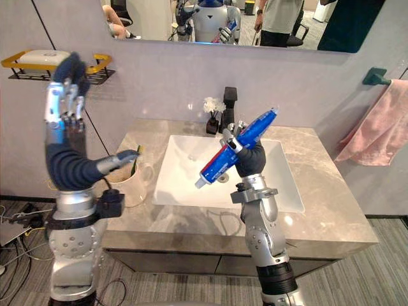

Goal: Organize washtable

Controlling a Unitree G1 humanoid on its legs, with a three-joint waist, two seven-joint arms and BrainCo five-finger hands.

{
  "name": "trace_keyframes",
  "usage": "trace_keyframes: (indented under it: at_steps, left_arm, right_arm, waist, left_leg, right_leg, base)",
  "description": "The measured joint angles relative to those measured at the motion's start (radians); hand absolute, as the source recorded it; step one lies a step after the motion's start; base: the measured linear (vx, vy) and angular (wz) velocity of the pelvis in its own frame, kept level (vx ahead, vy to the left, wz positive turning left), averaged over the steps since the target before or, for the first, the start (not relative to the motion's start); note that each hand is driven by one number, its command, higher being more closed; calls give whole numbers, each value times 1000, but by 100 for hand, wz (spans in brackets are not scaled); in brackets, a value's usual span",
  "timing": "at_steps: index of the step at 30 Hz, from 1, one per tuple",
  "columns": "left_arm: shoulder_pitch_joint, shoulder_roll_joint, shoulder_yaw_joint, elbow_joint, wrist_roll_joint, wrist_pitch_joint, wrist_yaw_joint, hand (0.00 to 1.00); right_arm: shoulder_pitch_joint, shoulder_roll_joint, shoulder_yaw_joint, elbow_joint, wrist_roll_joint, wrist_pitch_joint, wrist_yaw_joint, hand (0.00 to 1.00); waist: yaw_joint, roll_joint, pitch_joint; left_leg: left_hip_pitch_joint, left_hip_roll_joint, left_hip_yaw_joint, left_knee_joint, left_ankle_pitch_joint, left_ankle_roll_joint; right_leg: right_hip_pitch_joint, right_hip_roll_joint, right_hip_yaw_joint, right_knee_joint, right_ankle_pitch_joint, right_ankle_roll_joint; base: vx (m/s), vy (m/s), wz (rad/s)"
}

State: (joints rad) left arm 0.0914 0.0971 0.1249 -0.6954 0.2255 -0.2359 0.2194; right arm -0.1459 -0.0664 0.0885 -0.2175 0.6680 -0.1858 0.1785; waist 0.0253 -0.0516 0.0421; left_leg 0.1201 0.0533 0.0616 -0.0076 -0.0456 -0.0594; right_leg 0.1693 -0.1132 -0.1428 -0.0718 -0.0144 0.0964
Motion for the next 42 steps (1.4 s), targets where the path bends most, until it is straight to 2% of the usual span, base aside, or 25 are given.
trace_keyframes:
  at_steps: [4, 6, 8, 12, 16, 23, 29, 34, 39, 42]
  left_arm:
    - [51, -23, 142, 37, -31, -3, 25, 0]
    - [89, -41, 253, 104, -50, -1, 49, 0]
    - [106, -55, 316, 152, -69, 9, 56, 0]
    - [137, -64, 403, 279, -109, 22, 67, 0]
    - [183, -90, 465, 427, -179, 35, 62, 0]
    - [203, -123, 475, 612, -224, 59, 12, 0]
    - [216, -161, 462, 732, -215, 75, -15, 0]
    - [240, -169, 402, 868, -213, 85, -47, 0]
    - [255, -166, 338, 1015, -214, 104, -90, 0]
    - [257, -165, 284, 1084, -214, 109, -112, 0]
  right_arm:
    - [26, 0, -41, -6, -12, 0, 0, 100]
    - [32, 0, -52, -7, -12, -1, -1, 100]
    - [35, 0, -64, -7, -12, -1, -1, 100]
    - [48, 0, -118, -8, -12, -2, -1, 100]
    - [67, 0, -132, -8, -11, -2, -2, 100]
    - [67, 1, -132, -8, -10, -2, -1, 100]
    - [67, 5, -132, -8, -10, -4, -2, 100]
    - [67, 9, -155, -10, -10, -5, -7, 100]
    - [66, 23, -160, -32, -10, -9, -28, 100]
    - [66, 24, -160, -33, -10, -26, -37, 100]
  waist:
    - [17, 1, 1]
    - [19, 4, 2]
    - [22, 4, 3]
    - [44, 6, 3]
    - [47, 9, 2]
    - [48, 9, 2]
    - [48, 11, 6]
    - [50, 9, 10]
    - [50, -5, 22]
    - [47, -8, 25]
  left_leg:
    - [5, -2, -6, -24, 9, 1]
    - [8, -3, -6, -30, 11, 1]
    - [9, -3, -6, -32, 11, 1]
    - [9, -3, -3, -39, 11, 1]
    - [14, -4, -3, -45, 12, 2]
    - [15, -5, -8, -45, 12, 3]
    - [14, -12, -14, -46, 10, 4]
    - [11, -18, -26, -51, 10, 4]
    - [-8, -19, -31, -42, 11, 4]
    - [-6, -19, -33, -42, 8, 8]
  right_leg:
    - [-1, -1, -16, -1, 0, 0]
    - [-1, -1, -19, -1, 0, 0]
    - [-2, -2, -21, -1, 0, 0]
    - [-7, -1, -21, 0, 0, 0]
    - [-5, -2, -27, 0, 0, 0]
    - [1, -5, -48, 9, 0, 0]
    - [0, -12, -57, 17, -9, 3]
    - [-5, -20, -77, 20, -26, 11]
    - [-15, -21, -81, 22, -26, 12]
    - [-15, -24, -95, 35, -26, 12]
  base:
    - [-15, -17, 5]
    - [0, 0, 0]
    - [0, 0, 0]
    - [-4, -3, -1]
    - [0, 0, 0]
    - [-11, -6, 1]
    - [-37, -13, 4]
    - [-26, -16, 8]
    - [27, -11, 1]
    - [27, -5, 6]
